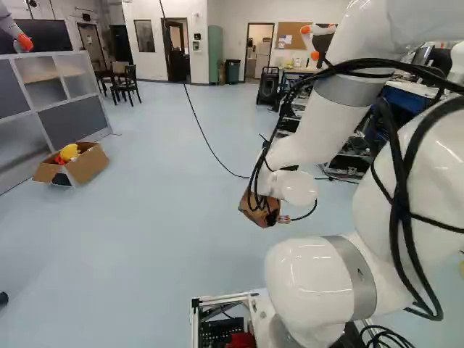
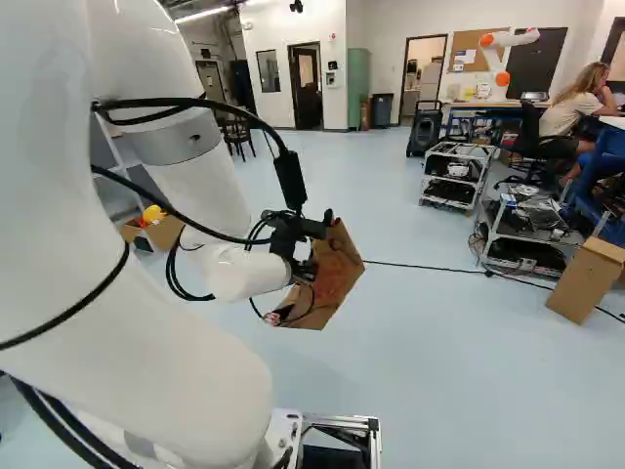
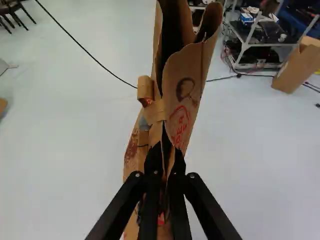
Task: Pick up the grocery bag from the ground
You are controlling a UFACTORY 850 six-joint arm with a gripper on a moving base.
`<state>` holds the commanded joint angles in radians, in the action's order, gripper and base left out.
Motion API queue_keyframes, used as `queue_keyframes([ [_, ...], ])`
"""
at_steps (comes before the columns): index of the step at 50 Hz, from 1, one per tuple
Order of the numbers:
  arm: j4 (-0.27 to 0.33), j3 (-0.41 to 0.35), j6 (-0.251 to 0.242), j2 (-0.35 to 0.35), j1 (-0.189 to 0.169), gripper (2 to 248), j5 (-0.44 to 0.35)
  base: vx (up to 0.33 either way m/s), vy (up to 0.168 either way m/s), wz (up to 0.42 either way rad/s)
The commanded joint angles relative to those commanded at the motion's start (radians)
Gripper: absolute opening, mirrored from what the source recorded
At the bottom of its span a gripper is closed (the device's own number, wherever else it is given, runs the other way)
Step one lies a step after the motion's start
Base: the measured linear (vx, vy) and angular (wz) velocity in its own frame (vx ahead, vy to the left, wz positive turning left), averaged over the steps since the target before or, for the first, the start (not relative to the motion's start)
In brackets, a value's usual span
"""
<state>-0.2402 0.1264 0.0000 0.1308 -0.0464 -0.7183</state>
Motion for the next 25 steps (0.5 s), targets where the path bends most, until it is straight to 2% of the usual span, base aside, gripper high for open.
queue_keyframes([
  [25,0.149,-0.024,0.000,0.092,0.029,22,-0.096,0.000,0.000,0.000],
])
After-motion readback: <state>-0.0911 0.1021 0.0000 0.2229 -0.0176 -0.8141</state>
